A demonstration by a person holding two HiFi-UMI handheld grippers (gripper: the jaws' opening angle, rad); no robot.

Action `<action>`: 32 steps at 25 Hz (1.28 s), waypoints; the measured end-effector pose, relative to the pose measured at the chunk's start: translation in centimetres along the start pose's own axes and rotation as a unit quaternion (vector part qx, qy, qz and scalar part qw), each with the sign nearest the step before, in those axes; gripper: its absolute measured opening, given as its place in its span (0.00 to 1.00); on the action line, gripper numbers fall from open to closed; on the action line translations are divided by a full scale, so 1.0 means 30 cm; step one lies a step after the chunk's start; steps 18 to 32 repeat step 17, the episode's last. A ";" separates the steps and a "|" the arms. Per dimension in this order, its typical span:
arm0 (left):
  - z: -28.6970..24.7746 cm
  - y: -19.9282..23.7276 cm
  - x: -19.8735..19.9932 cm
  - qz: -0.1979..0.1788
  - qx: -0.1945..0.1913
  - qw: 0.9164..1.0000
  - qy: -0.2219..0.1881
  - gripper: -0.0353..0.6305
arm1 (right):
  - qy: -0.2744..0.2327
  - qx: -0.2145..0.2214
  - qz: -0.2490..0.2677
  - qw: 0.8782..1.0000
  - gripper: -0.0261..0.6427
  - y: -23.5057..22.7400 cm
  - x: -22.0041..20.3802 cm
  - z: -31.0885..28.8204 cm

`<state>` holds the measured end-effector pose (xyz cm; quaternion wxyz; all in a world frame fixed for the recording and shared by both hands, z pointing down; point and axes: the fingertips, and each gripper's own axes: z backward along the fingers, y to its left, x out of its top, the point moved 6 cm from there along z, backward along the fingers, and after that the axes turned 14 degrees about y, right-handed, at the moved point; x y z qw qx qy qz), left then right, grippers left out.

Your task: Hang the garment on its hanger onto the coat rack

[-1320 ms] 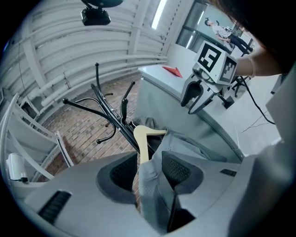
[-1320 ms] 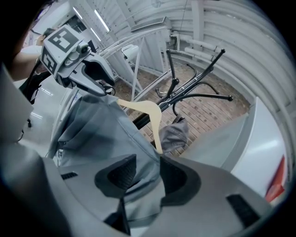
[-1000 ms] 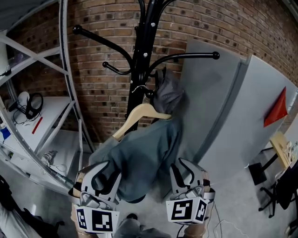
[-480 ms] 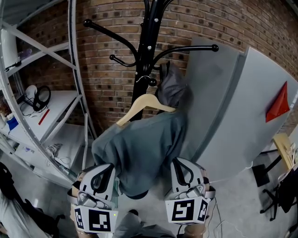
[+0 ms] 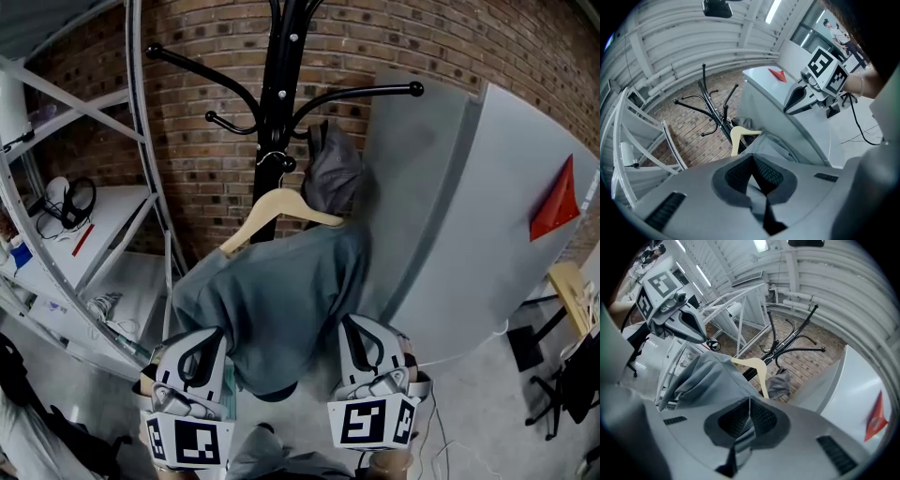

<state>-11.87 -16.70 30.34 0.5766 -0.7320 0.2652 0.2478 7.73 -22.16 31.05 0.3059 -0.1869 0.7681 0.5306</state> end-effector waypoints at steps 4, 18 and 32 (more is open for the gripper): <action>-0.003 0.008 0.012 0.009 0.010 1.000 -0.017 0.06 | -0.001 -0.001 -0.001 1.000 0.08 -0.006 0.002 -0.005; -0.012 0.014 -0.005 0.036 -0.018 0.999 -0.023 0.06 | -0.001 0.005 -0.002 1.000 0.08 0.005 0.010 -0.002; -0.012 0.014 -0.005 0.036 -0.018 0.999 -0.023 0.06 | -0.001 0.005 -0.002 1.000 0.08 0.005 0.010 -0.002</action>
